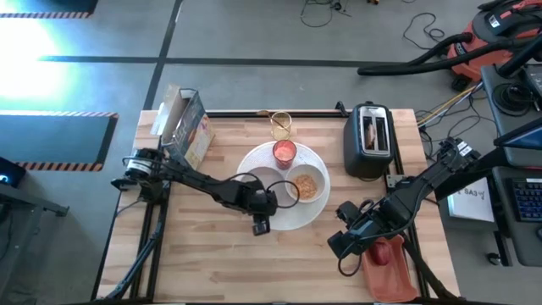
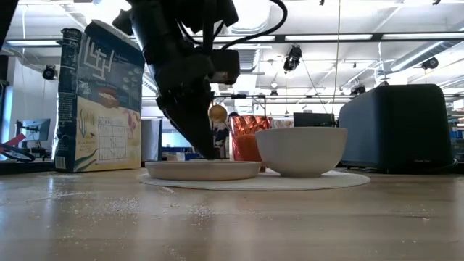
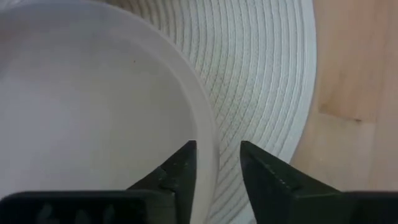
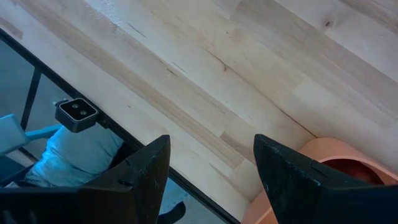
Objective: Arrange a breakfast setting
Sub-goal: Adjust the plate, then put the bread on the plate
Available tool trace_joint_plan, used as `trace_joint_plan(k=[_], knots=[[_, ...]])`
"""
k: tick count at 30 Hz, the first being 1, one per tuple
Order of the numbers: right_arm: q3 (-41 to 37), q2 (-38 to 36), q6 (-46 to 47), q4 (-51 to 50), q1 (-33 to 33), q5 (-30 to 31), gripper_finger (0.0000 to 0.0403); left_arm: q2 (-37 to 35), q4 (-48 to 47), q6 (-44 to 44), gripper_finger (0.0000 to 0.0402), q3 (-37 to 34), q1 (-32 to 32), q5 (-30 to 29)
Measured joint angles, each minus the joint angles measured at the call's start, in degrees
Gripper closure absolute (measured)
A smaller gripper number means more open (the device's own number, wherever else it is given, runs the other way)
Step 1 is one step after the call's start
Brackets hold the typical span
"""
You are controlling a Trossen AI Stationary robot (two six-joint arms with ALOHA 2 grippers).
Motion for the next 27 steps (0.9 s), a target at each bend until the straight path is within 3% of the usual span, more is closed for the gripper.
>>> trace_joint_plan(k=[10, 18, 20, 27], knots=[[0.00, 0.00, 0.00, 0.00, 0.01, 0.00, 0.0181, -2.20, -5.75, 2.40, 0.0277, 1.74, -7.55, -4.39], [0.00, 0.00, 0.00, 0.02, 0.01, 0.00, 0.0181, -9.35, -3.38, 0.59, 0.0277, -2.73, -12.36, -15.67], [0.00, 0.00, 0.00, 0.02, 0.01, 0.00, 0.0181, -11.56, -0.24, 3.14, 0.0277, -4.88, -12.37, -14.55], [0.00, 0.00, 0.00, 0.01, 0.00, 0.00, 0.0181, -22.34, 9.52, 17.50, 0.0277, -13.25, -9.78, -0.01]])
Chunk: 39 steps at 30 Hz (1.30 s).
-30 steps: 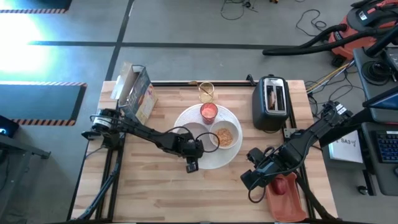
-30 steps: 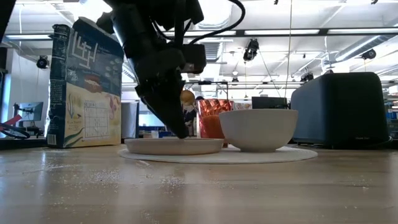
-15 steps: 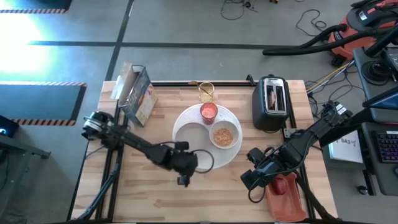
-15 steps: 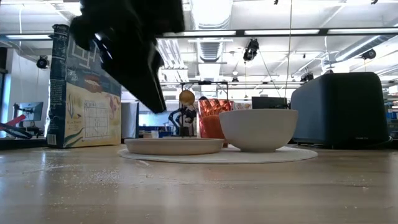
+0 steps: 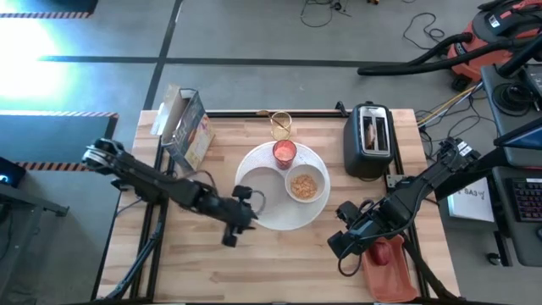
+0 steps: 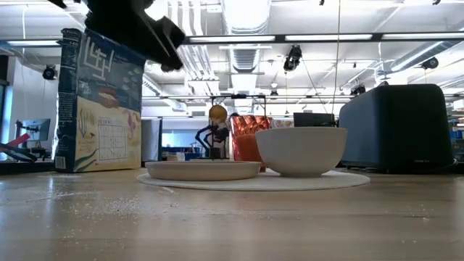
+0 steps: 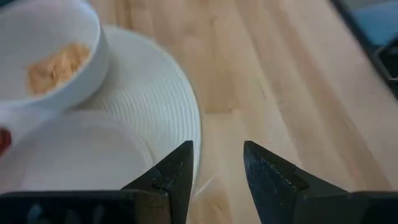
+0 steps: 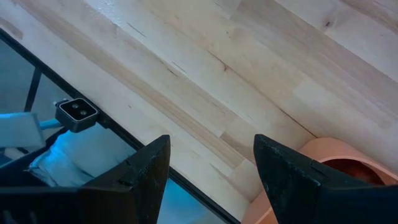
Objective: Arrange a breakfast setting
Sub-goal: Put the bread on the plate
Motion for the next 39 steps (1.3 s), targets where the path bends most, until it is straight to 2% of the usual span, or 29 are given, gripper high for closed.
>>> trace_joint_plan(k=[6, 9, 11, 13, 16, 19, 23, 27, 30, 34, 37, 39], knots=[[0.00, 0.00, 0.00, 0.01, 0.01, 0.00, 0.0181, -11.71, 8.45, 13.86, 0.0277, -9.18, 0.22, 10.34], [0.00, 0.00, 0.00, 0.02, -0.01, 0.00, 0.0181, -16.70, 9.78, 20.18, 0.0277, -12.82, 0.30, 13.10], [0.00, 0.00, -2.27, -0.10, -0.06, 0.07, 0.0181, -19.56, 11.52, 24.35, 0.0277, -14.35, 0.30, 13.14], [0.00, 0.00, -10.59, -0.20, -0.58, 1.31, 0.0181, -21.78, 13.01, 28.34, 0.0277, -15.57, 0.28, 13.13], [0.00, 0.00, -19.73, 1.21, -0.85, 6.87, 0.0181, -23.81, 15.95, 32.76, 0.0277, -16.93, 0.29, 13.12], [0.00, 0.00, -25.14, 4.35, -1.00, 11.77, 0.0181, -24.89, 19.00, 35.35, 0.0277, -18.13, 0.39, 12.80], [0.00, 0.02, -37.33, 9.06, -1.84, 19.33, 0.0181, -25.04, 19.00, 38.71, 0.0277, -19.96, 0.81, 8.81], [-0.01, 0.92, -43.20, 12.33, -3.76, 22.24, 0.0181, -25.09, 20.42, 42.74, 0.0277, -21.58, 2.12, 6.98], [-0.02, 1.99, -43.57, 13.73, -4.52, 22.60, 0.0181, -25.19, 21.93, 44.45, 0.0277, -22.53, 3.49, 6.70], [-0.02, 4.04, -38.68, 18.76, -4.69, 22.53, 0.0181, -25.70, 21.29, 45.05, 0.0277, -23.17, 5.31, 6.61], [-0.01, 5.49, -43.81, 22.36, -5.53, 22.89, 0.0181, -26.58, 21.02, 44.70, 0.0277, -23.26, 6.22, 6.61], [0.74, 6.80, -39.06, 21.34, -7.30, 25.38, 0.0181, -26.75, 21.07, 43.32, 0.0277, -23.46, 6.51, 6.61]])
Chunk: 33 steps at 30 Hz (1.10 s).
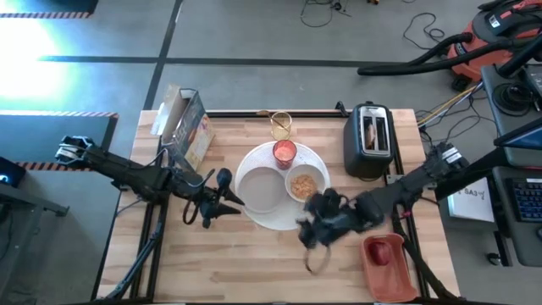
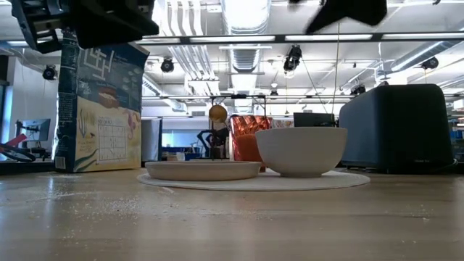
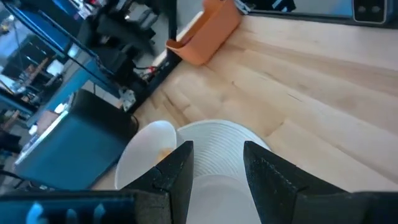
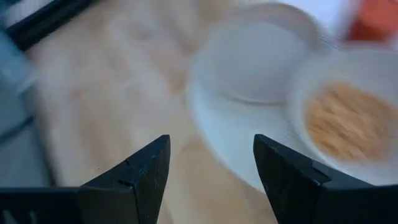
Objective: Arrange a breakfast setting
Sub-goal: Put the bread on the plate
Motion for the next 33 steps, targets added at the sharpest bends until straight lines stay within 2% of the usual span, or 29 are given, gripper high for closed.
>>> trace_joint_plan(k=[2, 4, 7, 9, 12, 16, 21, 28, 33], knots=[[2.15, 1.06, 10.33, -7.28, -3.45, 0.46, 0.0181, -0.03, -0.39, -0.48, 0.0277, -0.17, 0.12, 0.02], [5.10, 1.46, 19.57, -21.36, -7.60, -3.16, 0.0181, -0.03, 0.13, -0.54, 0.0276, -0.17, 0.41, 0.04], [10.03, 1.09, 26.30, -43.17, -12.83, -7.62, 0.0181, 0.01, -0.20, -0.72, 0.0276, -0.17, 0.89, 0.12], [13.17, 0.20, 28.24, -51.62, -15.79, -7.90, 0.0181, -0.09, -0.70, -0.82, 0.0276, -0.32, 1.09, 0.71], [13.81, -5.51, 21.77, -46.86, -20.50, -7.55, 0.0181, -0.16, -1.02, -0.64, 0.0276, -0.48, 1.38, 2.79], [14.53, -11.24, 25.12, -51.50, -26.40, -2.78, 0.0181, -0.49, -1.67, -0.48, 0.0276, -0.50, 1.93, 4.83], [10.79, -17.14, 27.04, -50.84, -33.97, -0.86, 0.0181, -0.73, -2.22, -0.43, 0.0276, -0.48, 2.45, 5.11], [2.44, -17.20, 18.34, -50.80, -45.20, -5.03, 0.0181, -0.62, -2.16, -0.41, 0.0276, -0.50, 2.78, 5.68], [1.00, -15.87, 10.88, -50.81, -51.42, -4.85, 0.0182, -0.62, -2.34, -0.41, 0.0277, -0.50, 2.89, 5.87]])
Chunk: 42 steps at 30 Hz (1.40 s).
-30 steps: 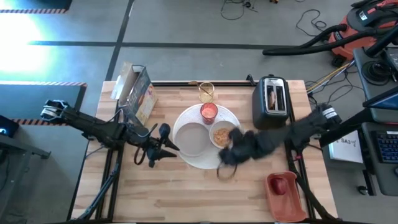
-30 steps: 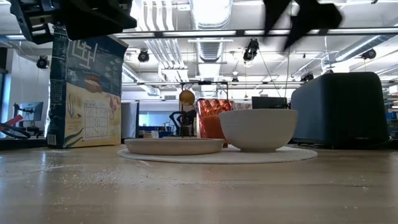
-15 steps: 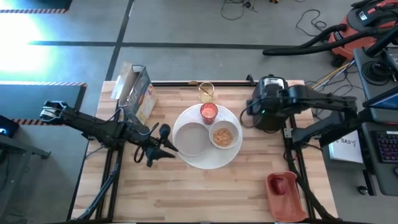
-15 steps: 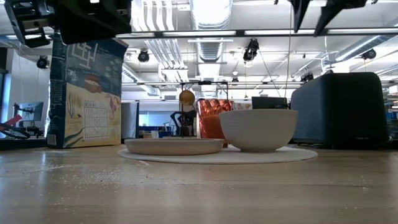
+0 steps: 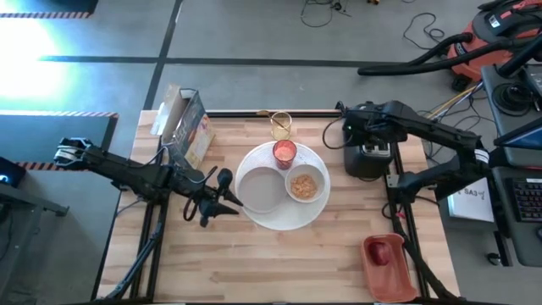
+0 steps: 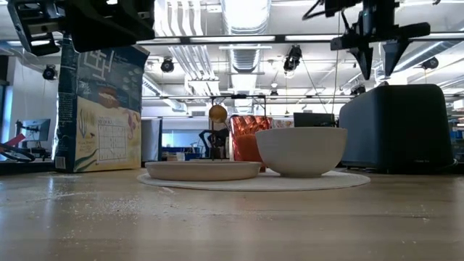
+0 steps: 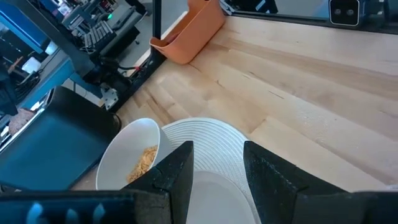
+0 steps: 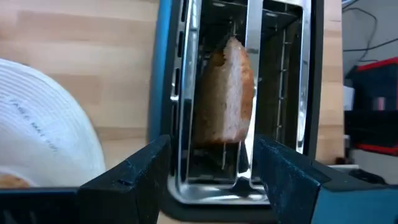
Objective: Arrange a breakfast setting
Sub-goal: Put the bread on the plate
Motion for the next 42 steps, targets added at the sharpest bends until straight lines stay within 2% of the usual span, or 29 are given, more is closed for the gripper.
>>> trace_joint_plan(k=[7, 17, 32, 42], knots=[[-0.47, -0.01, -5.17, -0.02, -4.94, -0.40, 0.0182, 0.02, -0.05, 0.00, 0.0277, 0.00, 0.55, 0.20], [-5.76, 0.09, -9.83, 1.40, -8.55, -0.62, 0.0185, 0.04, -0.25, 0.00, 0.0277, 0.00, 0.59, 0.68], [-9.24, -0.07, -13.83, 7.89, -8.94, -0.58, 0.0312, 0.04, -0.25, 0.00, 0.0277, 0.00, 0.63, 0.73], [-7.46, -0.82, -14.59, 7.90, -9.00, -1.78, 0.0332, 0.04, -0.25, 0.00, 0.0277, 0.00, 0.63, 0.73]])
